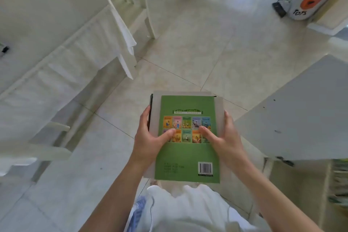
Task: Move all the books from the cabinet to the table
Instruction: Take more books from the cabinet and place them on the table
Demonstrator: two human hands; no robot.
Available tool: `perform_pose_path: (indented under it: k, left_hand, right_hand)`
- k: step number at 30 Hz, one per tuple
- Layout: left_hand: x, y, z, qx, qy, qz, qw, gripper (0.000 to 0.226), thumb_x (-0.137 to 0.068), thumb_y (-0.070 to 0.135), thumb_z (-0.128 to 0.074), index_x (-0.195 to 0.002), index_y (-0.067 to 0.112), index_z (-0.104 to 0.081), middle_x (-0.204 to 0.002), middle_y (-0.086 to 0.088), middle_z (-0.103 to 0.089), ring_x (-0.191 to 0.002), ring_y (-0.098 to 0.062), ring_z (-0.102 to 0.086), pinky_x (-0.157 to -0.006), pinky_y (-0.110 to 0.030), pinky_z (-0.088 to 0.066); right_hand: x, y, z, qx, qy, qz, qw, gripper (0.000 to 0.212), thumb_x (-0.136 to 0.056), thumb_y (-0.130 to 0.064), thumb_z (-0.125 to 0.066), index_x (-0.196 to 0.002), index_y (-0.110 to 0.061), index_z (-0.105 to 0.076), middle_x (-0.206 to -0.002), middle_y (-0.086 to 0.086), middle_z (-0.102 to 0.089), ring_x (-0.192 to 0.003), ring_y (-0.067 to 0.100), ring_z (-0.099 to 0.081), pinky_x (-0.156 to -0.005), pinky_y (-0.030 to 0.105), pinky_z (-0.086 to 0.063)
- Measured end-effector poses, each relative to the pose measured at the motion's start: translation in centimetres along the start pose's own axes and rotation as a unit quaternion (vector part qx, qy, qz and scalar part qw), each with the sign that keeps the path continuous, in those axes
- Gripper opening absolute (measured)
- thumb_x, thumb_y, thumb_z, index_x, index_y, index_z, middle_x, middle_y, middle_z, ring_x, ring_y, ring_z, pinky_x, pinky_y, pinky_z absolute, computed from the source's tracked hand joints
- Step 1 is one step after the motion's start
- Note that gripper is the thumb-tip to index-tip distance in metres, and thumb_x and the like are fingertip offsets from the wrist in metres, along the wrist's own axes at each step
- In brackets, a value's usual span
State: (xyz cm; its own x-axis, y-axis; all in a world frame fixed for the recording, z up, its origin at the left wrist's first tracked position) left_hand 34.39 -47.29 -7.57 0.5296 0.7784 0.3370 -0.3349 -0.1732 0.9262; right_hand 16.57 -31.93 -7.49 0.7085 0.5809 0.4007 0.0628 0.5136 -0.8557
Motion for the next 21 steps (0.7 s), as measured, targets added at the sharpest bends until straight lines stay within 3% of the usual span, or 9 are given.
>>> perform_pose_path:
  k: [2,4,6,11,15,21]
  left_hand:
    - [-0.3,-0.9,4.3,0.008,0.027,0.006,1.000,0.091,-0.070,0.029,-0.085,-0.143,0.038,-0.031,-0.125,0.002,-0.060,-0.103,-0.016,-0.067,-0.078,-0.039,-0.061]
    - [-0.5,-1.7,8.6,0.012,0.057,0.010,0.998,0.092,-0.071,0.028,-0.085,-0.144,0.037,-0.031,-0.126,0.002,-0.060,-0.104,-0.015,-0.067,-0.078,-0.039,-0.061]
    - [-0.7,-2.3,12.2,0.015,0.081,0.014,0.997,0.092,-0.070,0.029,-0.086,-0.144,0.038,-0.031,-0.125,0.003,-0.061,-0.104,-0.015,-0.066,-0.080,-0.040,-0.061]
    - [-1.3,-4.6,21.2,0.039,0.146,0.037,0.988,0.092,-0.066,0.033,-0.087,-0.142,0.041,-0.034,-0.125,0.006,-0.062,-0.105,-0.015,-0.067,-0.083,-0.044,-0.059]
    - [-1.9,-6.0,26.3,0.057,0.193,0.055,0.978,0.092,-0.067,0.030,-0.086,-0.141,0.042,-0.034,-0.123,0.007,-0.063,-0.104,-0.015,-0.068,-0.084,-0.045,-0.059]
    - [-5.4,-6.9,33.6,0.077,0.271,0.074,0.957,0.090,-0.069,0.028,-0.086,-0.142,0.041,-0.035,-0.121,0.010,-0.063,-0.102,-0.011,-0.067,-0.086,-0.044,-0.058]
  right_hand:
    - [-0.4,-1.9,-3.9,0.022,-0.017,0.016,0.999,0.100,-0.059,-0.057,-0.080,-0.141,-0.022,-0.034,-0.116,-0.006,-0.065,-0.097,0.011,-0.068,-0.081,0.043,-0.058]
    - [-0.7,-3.5,-8.1,0.032,-0.041,0.034,0.998,0.081,-0.069,-0.038,-0.082,-0.136,-0.020,-0.040,-0.101,-0.015,-0.065,-0.082,-0.002,-0.068,-0.070,0.027,-0.060]
    - [-1.0,-5.0,-11.6,0.036,-0.060,0.043,0.997,0.072,-0.071,-0.030,-0.082,-0.131,-0.020,-0.043,-0.095,-0.017,-0.063,-0.075,-0.004,-0.067,-0.062,0.020,-0.058]
    - [-1.9,-8.1,-21.1,0.035,-0.128,0.030,0.991,0.076,-0.067,-0.033,-0.083,-0.130,-0.025,-0.041,-0.103,-0.002,-0.067,-0.083,0.015,-0.071,-0.064,0.038,-0.061]
    - [-3.4,-10.2,-27.1,0.047,-0.172,0.028,0.984,0.091,-0.048,-0.055,-0.084,-0.126,-0.033,-0.041,-0.104,0.000,-0.069,-0.083,0.020,-0.072,-0.065,0.045,-0.061]
    - [-7.1,-15.0,-36.6,0.077,-0.247,0.053,0.964,0.070,-0.073,-0.028,-0.080,-0.128,-0.031,-0.038,-0.104,-0.001,-0.068,-0.080,0.014,-0.072,-0.065,0.040,-0.061]
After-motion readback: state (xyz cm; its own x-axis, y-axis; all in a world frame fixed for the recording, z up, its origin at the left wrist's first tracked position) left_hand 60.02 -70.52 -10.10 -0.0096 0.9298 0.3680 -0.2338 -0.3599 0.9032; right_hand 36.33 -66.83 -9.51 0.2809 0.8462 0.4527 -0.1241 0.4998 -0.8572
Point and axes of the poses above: each hand's wrist, its own x-axis away from the middle knuckle, its own z-axis out of the back of the hand, y = z × x, the point moved 10 cm from there along -x, towards the middle knuckle
